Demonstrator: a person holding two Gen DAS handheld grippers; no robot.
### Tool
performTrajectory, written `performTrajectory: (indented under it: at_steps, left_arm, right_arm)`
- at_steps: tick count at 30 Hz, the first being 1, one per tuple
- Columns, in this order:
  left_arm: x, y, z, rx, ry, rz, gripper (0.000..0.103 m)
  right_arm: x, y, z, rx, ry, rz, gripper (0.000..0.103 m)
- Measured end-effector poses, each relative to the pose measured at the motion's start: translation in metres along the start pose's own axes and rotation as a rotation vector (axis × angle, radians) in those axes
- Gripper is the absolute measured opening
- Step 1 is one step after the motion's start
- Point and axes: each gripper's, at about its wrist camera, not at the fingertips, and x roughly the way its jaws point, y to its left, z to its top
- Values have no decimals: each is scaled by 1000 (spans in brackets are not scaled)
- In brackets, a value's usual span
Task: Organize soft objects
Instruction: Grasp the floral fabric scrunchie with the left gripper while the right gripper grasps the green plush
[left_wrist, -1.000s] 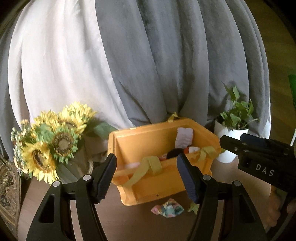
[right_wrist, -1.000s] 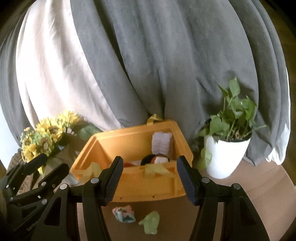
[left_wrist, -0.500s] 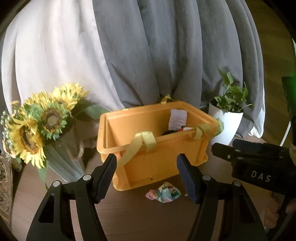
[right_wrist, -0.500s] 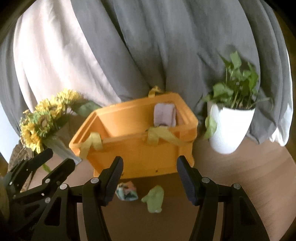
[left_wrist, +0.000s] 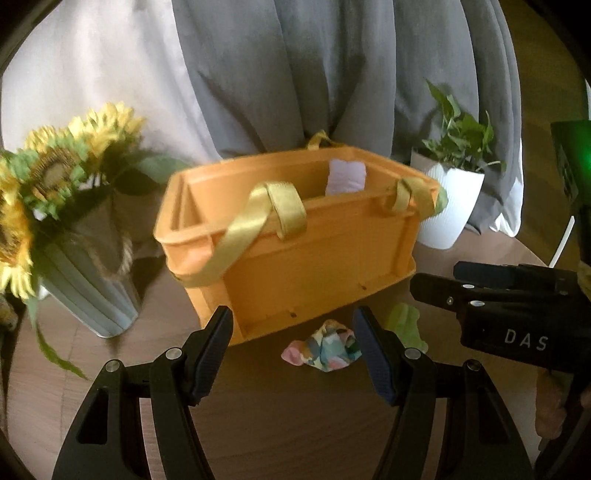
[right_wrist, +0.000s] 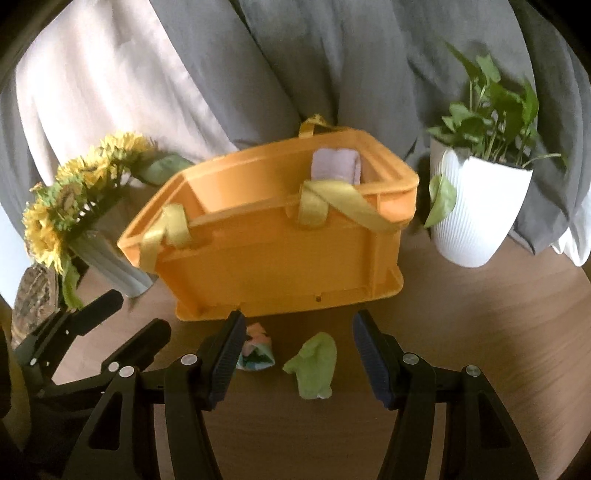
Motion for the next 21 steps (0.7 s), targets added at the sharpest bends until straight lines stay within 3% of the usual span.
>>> performTrajectory:
  at_steps: [21]
  left_arm:
    - [67, -7, -21, 26, 135, -63, 66]
  right_arm:
    - [50, -12, -18, 60, 102, 18, 61]
